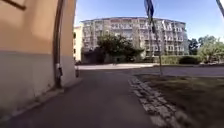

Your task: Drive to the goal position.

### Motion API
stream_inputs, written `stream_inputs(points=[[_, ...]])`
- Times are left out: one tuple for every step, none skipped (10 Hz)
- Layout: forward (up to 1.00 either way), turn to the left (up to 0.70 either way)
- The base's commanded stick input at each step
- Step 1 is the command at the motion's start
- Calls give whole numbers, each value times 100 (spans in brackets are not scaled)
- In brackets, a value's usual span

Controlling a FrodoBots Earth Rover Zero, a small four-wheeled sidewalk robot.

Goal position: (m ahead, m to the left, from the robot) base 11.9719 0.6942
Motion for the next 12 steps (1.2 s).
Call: stream_inputs(points=[[70,0],[70,0],[70,0],[70,0],[70,0],[70,0],[70,2],[70,7],[70,10],[70,12],[70,14],[70,14]])
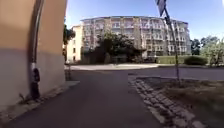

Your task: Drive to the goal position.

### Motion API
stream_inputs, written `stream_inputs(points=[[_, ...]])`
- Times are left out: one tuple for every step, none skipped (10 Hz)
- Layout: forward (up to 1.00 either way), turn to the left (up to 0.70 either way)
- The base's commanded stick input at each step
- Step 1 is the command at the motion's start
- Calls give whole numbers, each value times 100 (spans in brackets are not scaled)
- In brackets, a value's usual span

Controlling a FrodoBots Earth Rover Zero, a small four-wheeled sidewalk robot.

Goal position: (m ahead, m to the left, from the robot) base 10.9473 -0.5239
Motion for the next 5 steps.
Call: stream_inputs(points=[[70,14],[70,14],[70,14],[70,14],[70,14]])
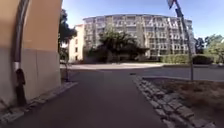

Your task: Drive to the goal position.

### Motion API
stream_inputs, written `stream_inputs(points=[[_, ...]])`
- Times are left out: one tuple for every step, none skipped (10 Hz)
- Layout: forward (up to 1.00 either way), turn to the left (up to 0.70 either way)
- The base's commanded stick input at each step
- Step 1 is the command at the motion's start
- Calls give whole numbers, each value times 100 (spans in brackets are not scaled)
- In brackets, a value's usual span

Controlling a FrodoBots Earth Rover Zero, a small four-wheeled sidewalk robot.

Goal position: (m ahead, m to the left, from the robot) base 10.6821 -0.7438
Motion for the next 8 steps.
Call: stream_inputs(points=[[70,14],[70,14],[70,14],[70,14],[70,14],[70,14],[70,14],[70,14]])
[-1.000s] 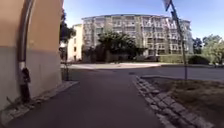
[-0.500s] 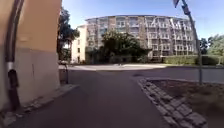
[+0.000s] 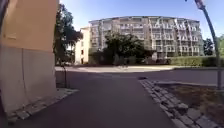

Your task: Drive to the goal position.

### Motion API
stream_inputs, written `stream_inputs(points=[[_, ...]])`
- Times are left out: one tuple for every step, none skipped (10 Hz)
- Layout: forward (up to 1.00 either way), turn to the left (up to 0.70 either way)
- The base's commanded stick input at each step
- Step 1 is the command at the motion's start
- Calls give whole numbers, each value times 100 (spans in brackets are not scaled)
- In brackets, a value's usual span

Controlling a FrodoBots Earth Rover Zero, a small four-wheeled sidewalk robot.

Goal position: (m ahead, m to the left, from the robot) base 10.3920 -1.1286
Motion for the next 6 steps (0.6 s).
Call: stream_inputs(points=[[70,14],[70,14],[70,14],[65,15],[60,15],[60,15]])
